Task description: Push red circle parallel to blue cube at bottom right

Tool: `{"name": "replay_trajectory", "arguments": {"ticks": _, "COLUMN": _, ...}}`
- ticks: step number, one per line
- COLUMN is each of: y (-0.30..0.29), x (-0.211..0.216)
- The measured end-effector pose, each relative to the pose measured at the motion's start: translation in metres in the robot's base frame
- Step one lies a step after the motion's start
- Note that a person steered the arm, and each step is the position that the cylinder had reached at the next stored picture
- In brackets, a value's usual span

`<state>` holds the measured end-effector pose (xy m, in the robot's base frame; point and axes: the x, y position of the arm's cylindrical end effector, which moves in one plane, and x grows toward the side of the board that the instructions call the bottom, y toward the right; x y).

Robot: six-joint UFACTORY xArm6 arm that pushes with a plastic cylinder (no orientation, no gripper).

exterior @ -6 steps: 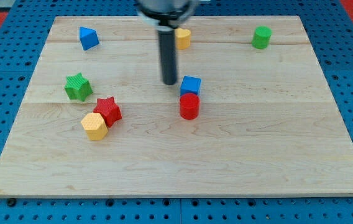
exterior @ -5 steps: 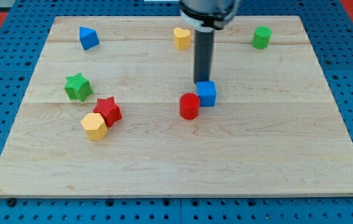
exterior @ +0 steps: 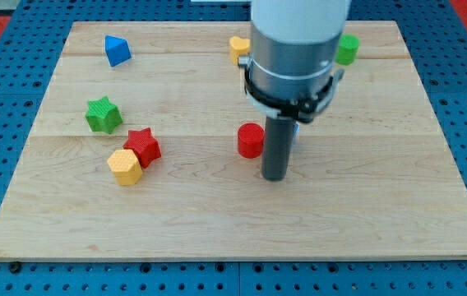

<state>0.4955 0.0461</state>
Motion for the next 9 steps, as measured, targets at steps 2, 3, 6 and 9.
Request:
{"name": "replay_trajectory", "arguments": {"ticks": 2, "y": -0.007, "x": -0.046}}
{"name": "replay_trajectory", "arguments": {"ticks": 3, "y": -0.008, "x": -0.009}}
{"name": "replay_trajectory", "arguments": {"ticks": 6, "y": -0.078, "x": -0.088}}
{"name": "replay_trajectory", "arguments": {"ticks": 9, "y": 0.084, "x": -0.069}}
